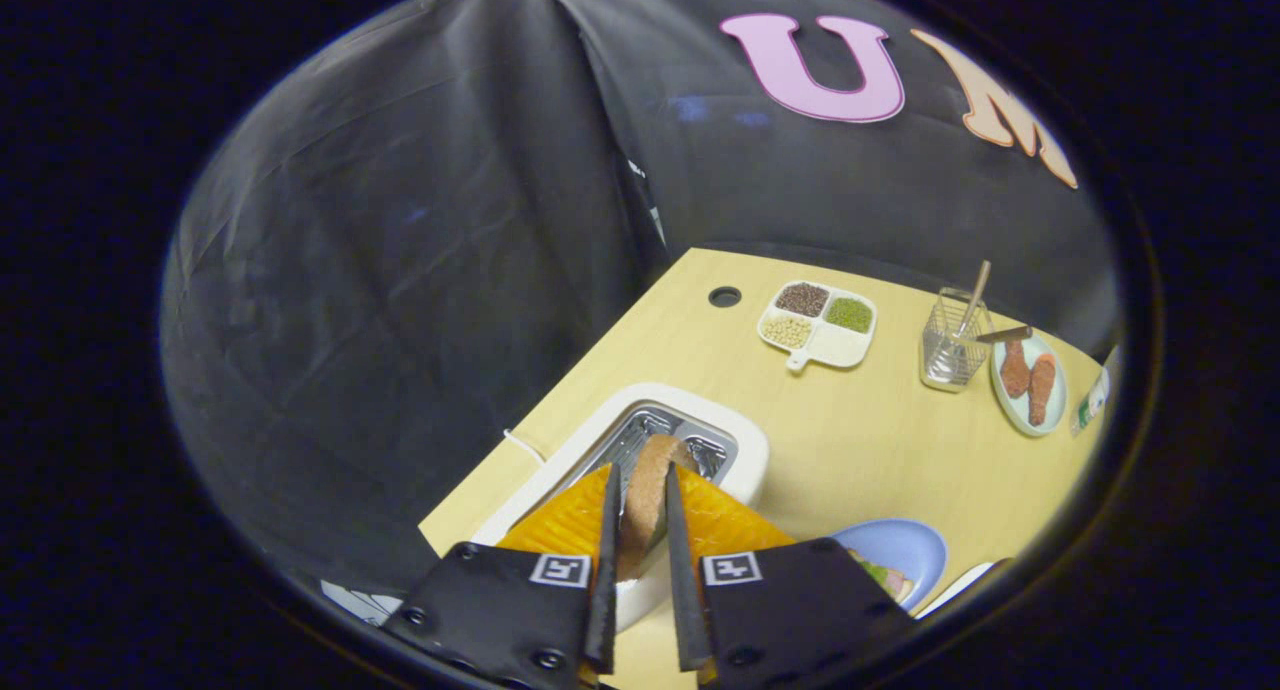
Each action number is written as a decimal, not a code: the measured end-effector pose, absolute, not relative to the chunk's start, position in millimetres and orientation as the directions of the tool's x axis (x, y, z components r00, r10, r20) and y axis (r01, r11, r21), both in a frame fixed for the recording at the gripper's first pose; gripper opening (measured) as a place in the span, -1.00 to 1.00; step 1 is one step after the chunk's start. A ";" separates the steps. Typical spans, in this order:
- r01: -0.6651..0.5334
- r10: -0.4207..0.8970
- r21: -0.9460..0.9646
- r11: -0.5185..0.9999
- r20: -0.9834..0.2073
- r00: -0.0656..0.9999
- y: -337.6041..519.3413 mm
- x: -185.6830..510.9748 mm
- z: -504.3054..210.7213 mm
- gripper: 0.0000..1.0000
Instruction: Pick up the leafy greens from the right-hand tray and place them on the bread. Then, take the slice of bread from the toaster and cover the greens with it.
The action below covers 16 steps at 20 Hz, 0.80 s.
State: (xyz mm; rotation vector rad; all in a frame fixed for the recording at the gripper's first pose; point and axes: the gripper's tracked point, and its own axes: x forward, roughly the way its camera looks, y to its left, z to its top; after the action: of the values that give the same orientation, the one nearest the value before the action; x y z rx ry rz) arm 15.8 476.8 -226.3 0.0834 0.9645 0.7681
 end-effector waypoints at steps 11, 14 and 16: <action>-0.530 0.660 0.433 0.729 -0.650 0.377 454.2 12.2 -192.1 -0.89; -0.505 0.679 0.471 0.723 -0.620 0.395 440.2 13.6 -179.2 -0.89; -0.488 0.687 0.492 0.721 -0.599 0.411 428.7 14.7 -174.3 -0.89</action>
State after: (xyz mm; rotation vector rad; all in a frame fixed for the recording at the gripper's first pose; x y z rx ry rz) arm 14.7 428.7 -174.3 0.2562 0.8734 0.7502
